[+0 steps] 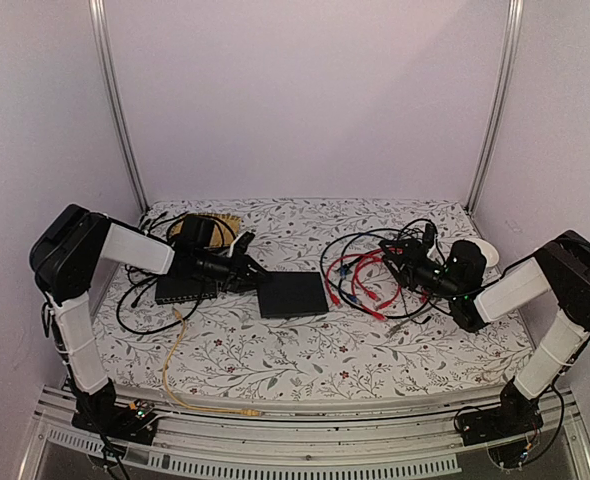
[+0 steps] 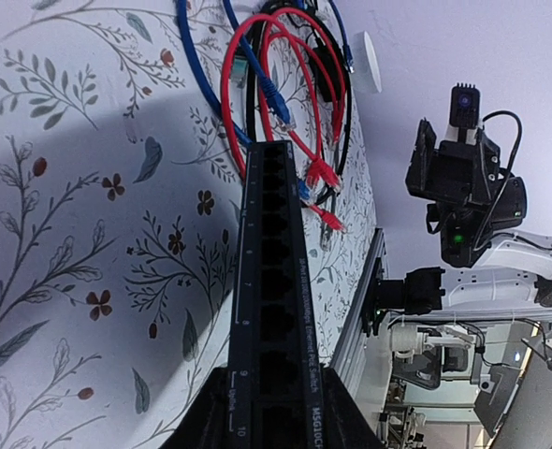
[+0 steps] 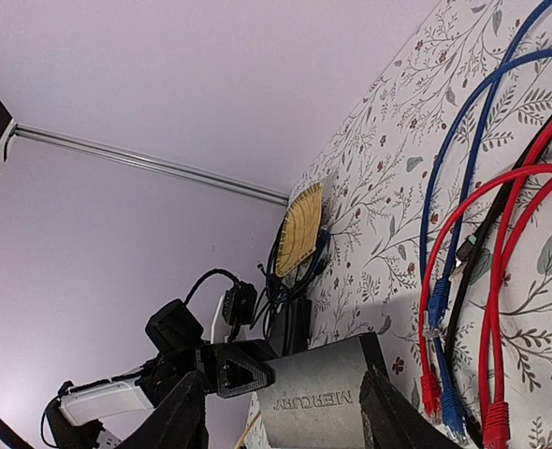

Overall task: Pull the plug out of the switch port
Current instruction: Place the switch port at the center of the board.

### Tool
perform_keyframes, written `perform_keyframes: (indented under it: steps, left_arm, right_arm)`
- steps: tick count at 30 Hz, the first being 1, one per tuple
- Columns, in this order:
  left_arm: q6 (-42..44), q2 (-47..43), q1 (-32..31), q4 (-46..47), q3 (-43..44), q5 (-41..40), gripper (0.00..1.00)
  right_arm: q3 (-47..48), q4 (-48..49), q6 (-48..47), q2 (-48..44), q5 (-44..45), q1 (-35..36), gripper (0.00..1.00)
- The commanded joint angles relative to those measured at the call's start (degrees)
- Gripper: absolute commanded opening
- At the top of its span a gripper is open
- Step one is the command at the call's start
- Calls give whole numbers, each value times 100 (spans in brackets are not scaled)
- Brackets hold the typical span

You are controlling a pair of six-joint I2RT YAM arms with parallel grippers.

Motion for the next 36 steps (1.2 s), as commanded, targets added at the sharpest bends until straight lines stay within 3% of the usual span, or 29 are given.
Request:
perform_keyframes:
  steps: [1,20,36]
  left_arm:
    - [179,113,172,-440,395,355,0]
    - [752,1731,332,-2284,1960,1000,1]
    - [748,2590,349,-2524,2563,1050,8]
  right_arm:
    - [125,39,-1,-100,-108,-36,54]
    - [292,177,303,-85,-349,-45,54]
    - [189,381,537,-61,-371,-44,54]
